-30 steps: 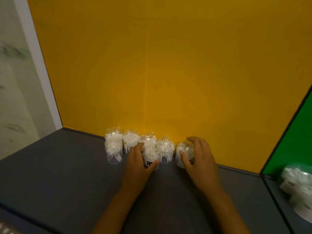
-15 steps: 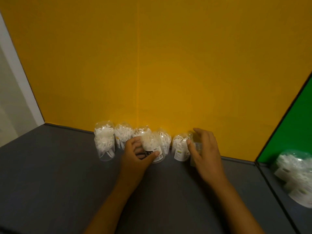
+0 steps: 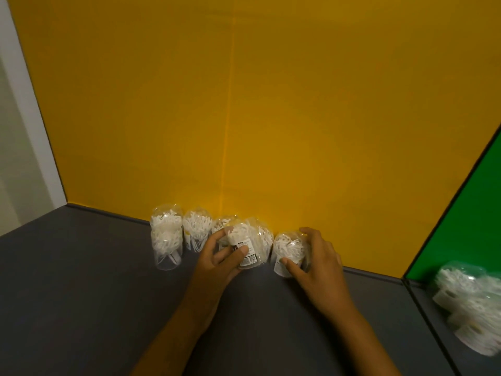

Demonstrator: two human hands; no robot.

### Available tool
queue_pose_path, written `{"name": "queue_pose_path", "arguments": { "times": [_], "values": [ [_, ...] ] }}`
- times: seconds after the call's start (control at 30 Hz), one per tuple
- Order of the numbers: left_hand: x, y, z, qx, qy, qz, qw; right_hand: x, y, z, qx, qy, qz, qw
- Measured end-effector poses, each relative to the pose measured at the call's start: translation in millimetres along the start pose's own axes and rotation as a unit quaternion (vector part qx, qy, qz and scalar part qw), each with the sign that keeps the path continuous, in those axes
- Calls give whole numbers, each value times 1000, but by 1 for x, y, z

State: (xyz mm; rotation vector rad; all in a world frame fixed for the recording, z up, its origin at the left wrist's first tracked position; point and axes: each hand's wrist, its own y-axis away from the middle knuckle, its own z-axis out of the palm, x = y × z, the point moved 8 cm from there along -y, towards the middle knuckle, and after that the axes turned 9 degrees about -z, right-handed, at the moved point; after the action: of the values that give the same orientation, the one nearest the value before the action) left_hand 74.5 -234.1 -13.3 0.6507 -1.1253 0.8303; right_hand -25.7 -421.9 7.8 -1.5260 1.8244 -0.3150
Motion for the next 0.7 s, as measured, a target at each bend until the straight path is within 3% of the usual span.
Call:
{"name": "queue_pose_path", "arguments": {
  "times": [0.43,0.7],
  "values": [
    [-1,19,-4,-15,23,-15,1000,-20,15,-44,143,-139,45,979],
    [-3,67,59,-29,-58,25,998,-13,76,-131,172,-101,59,978]
  ]
}}
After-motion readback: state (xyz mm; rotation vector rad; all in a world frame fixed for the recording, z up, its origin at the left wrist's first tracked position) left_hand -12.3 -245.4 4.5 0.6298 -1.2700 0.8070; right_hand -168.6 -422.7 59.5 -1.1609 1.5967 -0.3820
